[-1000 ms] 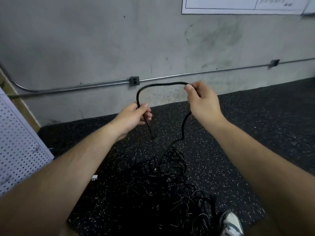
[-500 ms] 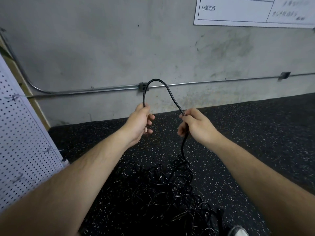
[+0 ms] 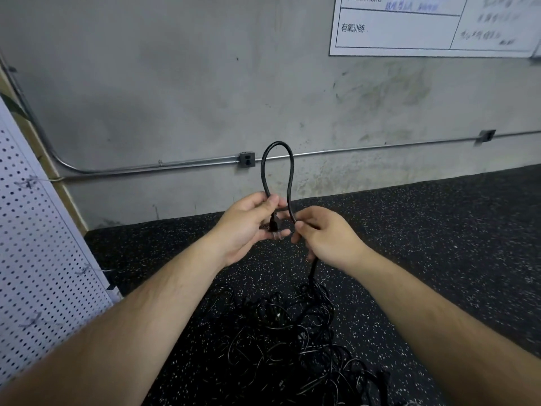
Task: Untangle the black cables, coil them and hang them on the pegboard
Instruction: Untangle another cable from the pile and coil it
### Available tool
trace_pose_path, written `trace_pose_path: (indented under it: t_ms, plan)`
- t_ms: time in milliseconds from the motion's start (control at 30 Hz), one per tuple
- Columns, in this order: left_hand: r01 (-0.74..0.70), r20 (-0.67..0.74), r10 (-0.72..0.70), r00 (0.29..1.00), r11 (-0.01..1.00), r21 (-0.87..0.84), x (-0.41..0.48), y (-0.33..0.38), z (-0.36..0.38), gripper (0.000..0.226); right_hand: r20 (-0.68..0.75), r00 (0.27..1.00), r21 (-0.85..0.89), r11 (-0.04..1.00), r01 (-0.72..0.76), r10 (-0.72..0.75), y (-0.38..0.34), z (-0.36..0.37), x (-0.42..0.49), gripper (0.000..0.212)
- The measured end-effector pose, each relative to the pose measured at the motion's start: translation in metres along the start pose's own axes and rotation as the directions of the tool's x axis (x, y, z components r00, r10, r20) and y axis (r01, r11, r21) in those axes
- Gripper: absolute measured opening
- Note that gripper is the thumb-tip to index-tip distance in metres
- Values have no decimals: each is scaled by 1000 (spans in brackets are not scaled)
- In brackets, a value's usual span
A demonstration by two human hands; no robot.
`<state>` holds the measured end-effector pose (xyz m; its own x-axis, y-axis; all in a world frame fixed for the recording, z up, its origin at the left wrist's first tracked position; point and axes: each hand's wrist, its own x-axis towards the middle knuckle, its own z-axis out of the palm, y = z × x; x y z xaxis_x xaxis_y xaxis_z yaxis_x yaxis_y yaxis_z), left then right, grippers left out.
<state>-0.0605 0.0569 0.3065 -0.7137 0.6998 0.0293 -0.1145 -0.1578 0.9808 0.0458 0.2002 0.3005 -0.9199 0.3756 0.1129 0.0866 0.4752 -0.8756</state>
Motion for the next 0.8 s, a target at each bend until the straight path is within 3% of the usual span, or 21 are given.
trace_pose_path:
  t_ms: [100,233,367,533,633,733,800]
  plan:
    - [-32,9,32,999,998,47,-2,-1,5,23,-14,1000,13,1000,24,-23,-3,3,-1,4]
    - [-96,-90,100,991,994,56,0,2,6,23,16,999,144,989,33,-35,-4,6,-6,5]
    - [-165,-181,166,969,986,20,2,14,-1,21,159,987,219,975,-26,-9,8,7,-9,10]
    - [-235,-346,214,913,972,-19,12,26,-27,22,467,874,-173,983,-60,135,42,12,-17,24]
    - [-213,-405,269,874,960,180,17,27,-46,20,401,912,-311,949,50,84,48,6,-15,23]
    - [-70,-409,254,877,908,413,18,17,-57,18,322,944,-416,884,213,-76,39,-4,-14,18]
    - [49,-419,245,875,815,578,22,9,-62,35,284,946,-448,851,273,-155,32,-8,-15,22]
